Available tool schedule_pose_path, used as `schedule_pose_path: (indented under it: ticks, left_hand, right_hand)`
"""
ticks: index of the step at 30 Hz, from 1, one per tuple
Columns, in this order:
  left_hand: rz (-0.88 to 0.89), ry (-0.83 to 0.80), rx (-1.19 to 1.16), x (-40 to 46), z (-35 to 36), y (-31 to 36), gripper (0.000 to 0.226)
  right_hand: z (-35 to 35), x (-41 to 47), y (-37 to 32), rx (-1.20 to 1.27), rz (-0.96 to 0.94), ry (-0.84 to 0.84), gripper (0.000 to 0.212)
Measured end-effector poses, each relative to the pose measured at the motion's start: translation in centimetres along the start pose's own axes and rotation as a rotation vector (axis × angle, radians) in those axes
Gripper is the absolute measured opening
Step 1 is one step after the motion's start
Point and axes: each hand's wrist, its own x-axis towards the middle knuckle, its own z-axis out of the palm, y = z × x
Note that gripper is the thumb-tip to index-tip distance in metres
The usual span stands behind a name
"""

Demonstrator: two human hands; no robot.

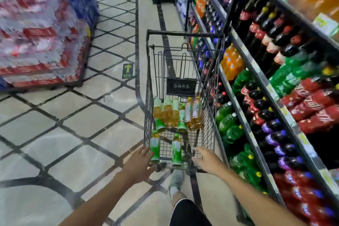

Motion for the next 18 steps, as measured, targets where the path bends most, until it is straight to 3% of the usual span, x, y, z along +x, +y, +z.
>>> schedule_pose_path:
  ticks: [3,9,18]
  left_hand:
    - [-0.036,-0.071,-0.015,5.0,-0.4,0.2,0.071]
    - [-0.093,-0.237,-0.068,13.4,2.5,-1.4,0.069]
    - [-0.234,-0.352,-0.270,23.4,11.0,-2.8,0.068]
  right_hand:
    - [-0.2,5.0,0.7,0.066,0.066,-0.094,0.052]
    - [1.8,13.1,3.0,0.161,0.153,-0.225,0.050]
    - [9.2,22.6,7.7,0.337,0.323,-0.230,0.054]
